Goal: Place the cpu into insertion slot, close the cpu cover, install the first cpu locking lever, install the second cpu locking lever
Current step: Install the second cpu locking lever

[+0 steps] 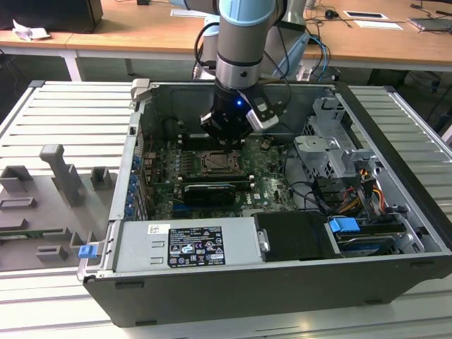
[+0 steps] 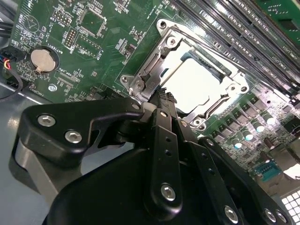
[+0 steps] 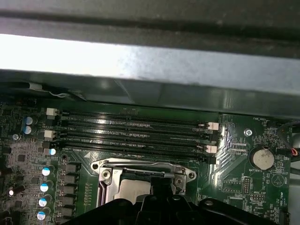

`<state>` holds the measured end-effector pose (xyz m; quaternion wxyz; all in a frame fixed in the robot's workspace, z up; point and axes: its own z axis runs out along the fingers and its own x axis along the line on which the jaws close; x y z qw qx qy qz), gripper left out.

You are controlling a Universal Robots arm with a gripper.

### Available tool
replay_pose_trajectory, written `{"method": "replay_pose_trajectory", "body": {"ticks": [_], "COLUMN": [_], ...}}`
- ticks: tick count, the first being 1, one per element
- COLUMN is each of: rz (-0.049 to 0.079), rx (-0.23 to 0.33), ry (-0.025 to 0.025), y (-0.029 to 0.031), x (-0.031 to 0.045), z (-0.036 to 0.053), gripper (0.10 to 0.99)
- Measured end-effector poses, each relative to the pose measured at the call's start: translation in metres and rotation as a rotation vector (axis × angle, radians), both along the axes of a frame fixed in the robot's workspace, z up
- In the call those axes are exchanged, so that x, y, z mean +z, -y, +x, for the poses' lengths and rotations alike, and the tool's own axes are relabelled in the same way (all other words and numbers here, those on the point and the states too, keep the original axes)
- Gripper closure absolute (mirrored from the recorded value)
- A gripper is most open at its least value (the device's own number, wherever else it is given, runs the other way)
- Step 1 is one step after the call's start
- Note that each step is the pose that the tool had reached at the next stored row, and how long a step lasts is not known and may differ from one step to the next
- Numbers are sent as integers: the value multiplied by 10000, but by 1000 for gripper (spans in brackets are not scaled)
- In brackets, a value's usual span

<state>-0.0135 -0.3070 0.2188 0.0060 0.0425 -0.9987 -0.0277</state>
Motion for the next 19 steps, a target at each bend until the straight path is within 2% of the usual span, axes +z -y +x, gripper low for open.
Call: {"method": "replay_pose_trajectory", "body": {"ticks": [9, 15, 19], "rz": [-2, 0, 1], "rx": [-1, -1, 2], "ry": [-1, -1, 0], "y": [36, 38, 53], "x": [3, 157, 184], "z": [0, 0, 1], "gripper": [980, 980, 980]}}
